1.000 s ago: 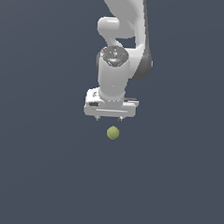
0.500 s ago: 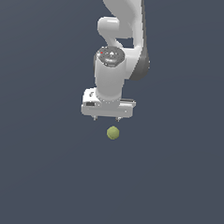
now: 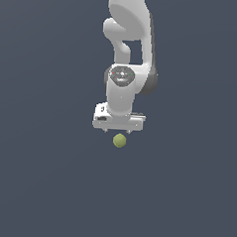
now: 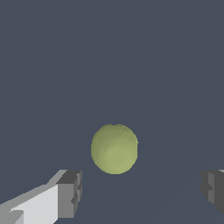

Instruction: Pick up the object and move it to a goal position.

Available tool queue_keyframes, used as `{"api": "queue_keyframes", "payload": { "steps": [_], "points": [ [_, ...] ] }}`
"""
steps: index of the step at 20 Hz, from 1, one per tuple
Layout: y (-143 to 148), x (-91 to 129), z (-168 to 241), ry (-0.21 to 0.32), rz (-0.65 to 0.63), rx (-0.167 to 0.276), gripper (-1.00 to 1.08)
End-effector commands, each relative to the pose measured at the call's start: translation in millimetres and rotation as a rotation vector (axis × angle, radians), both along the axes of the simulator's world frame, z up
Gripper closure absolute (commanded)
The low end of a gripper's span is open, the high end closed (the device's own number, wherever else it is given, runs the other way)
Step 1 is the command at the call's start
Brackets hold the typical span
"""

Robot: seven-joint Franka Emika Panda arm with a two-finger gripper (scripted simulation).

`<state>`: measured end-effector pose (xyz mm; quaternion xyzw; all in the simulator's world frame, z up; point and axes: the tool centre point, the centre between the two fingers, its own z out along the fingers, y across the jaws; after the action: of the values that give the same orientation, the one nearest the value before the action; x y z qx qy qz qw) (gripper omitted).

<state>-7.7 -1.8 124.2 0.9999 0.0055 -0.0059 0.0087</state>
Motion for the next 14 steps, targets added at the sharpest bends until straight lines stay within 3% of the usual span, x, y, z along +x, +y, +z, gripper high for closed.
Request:
{"api": "queue_keyframes", "payload": {
  "steps": [1, 14],
  "points": [
    [5.7, -1.4, -13.8, -0.005, -0.008, 0.007, -0.92],
    [14.0, -4.7, -36.8, -0.010, -0.019, 0.017, -0.92]
  ]
}}
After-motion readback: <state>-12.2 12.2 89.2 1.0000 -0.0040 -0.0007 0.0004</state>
